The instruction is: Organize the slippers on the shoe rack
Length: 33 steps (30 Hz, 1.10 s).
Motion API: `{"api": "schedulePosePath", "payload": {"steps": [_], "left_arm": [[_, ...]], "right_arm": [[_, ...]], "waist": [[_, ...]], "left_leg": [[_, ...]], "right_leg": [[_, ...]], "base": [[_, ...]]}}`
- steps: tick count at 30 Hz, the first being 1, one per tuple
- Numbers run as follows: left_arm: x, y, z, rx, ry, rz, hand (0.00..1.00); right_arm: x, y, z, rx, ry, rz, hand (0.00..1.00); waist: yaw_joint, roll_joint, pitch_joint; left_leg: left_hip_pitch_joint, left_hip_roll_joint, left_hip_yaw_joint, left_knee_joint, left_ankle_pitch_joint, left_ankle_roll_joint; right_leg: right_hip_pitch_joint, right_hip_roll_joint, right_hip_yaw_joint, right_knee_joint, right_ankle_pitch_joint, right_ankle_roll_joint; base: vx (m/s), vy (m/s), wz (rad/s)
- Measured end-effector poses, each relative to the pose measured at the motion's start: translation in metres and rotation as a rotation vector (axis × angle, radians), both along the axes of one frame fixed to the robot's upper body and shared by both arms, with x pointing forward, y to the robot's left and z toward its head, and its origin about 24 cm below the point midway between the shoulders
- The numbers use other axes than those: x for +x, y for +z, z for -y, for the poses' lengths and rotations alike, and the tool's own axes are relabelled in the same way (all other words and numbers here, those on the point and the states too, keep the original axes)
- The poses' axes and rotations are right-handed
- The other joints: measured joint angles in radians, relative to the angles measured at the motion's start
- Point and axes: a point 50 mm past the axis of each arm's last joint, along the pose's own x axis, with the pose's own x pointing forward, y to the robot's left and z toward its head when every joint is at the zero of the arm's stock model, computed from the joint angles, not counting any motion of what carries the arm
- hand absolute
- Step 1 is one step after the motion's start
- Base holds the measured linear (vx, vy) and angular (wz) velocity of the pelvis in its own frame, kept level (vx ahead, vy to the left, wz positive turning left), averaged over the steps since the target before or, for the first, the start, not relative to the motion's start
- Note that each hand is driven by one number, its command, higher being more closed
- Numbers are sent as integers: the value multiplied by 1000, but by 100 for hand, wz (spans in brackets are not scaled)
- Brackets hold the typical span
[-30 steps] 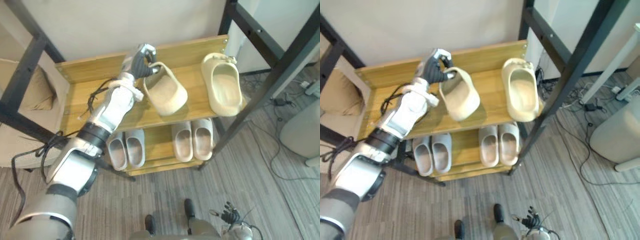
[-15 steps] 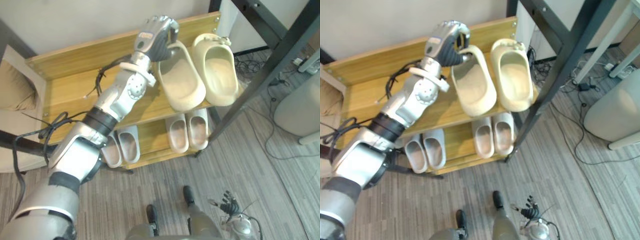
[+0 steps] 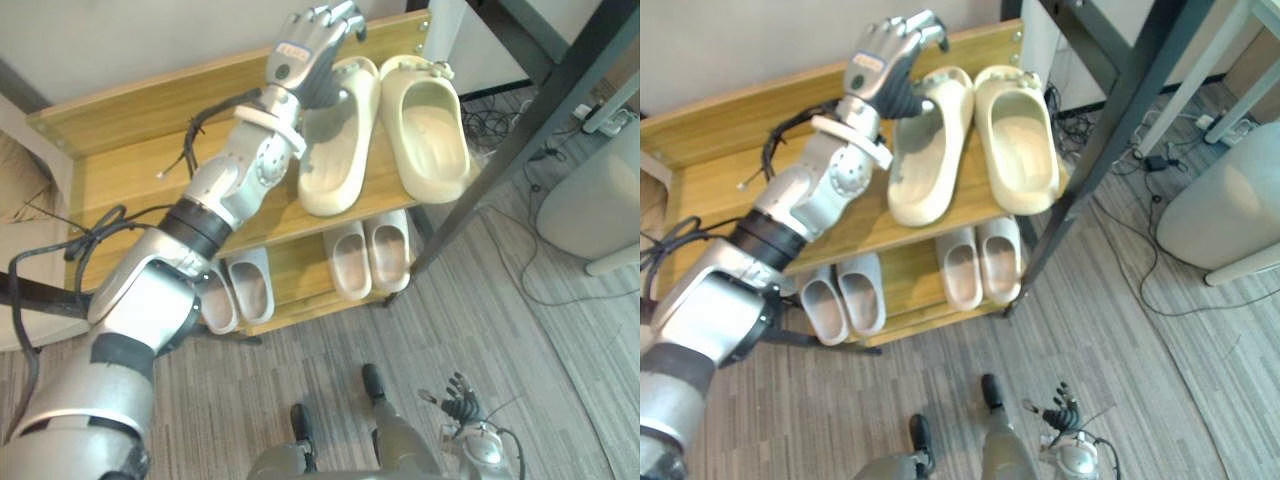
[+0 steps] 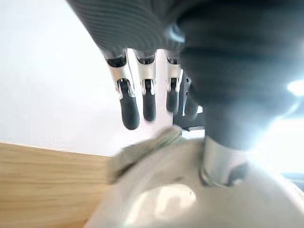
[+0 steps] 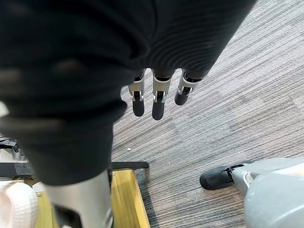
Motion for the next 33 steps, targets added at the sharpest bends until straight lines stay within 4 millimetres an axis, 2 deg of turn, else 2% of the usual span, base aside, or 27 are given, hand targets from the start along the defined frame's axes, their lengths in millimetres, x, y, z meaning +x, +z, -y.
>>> {"api": "schedulePosePath", "payload": {"steps": [8,14,17,23,27,33], "left_arm": [[-2,2,9,-129,-48,-17,0],[-1,-13,-2,-281,-57,-76,0],[-4,-18,-2,-342,-95,-101,0],[-22,-27,-10,-609,-227,-133,0],[-36,-48,-15,-795,-319,-195,0],[-49,-95,-15,-1069,-425,-396,0]], "right_arm": [[0,-1,-4,3,16,-8,0],[-3,-4,-9,8,38,-25,0],[-10,-8,-9,9,32,-51,0],[-17,-12,-9,14,27,-89,0],[-17,-13,-11,21,30,-95,0],[-17,-16,-21,41,54,-114,0]], "waist": [[0,-5,3],[4,-7,4],[3,-7,4],[6,-7,4],[15,-9,3],[35,-15,-3]], "left_leg": [[2,-3,-20,7,1,1],[20,-4,-35,14,2,3],[23,-5,-49,15,4,5],[26,-6,-68,15,10,7],[34,-7,-78,15,11,9],[52,-8,-93,16,12,10]], "right_leg": [[17,-7,-26,0,0,0],[43,-11,-39,0,0,1],[54,-14,-52,0,0,1],[66,-20,-75,0,-1,1],[79,-22,-85,0,-2,2],[109,-28,-109,-1,-8,5]], "base": [[6,-16,7],[-20,-18,7],[-22,-13,12],[-2,-9,11],[-1,-4,9],[-14,-2,11]]}}
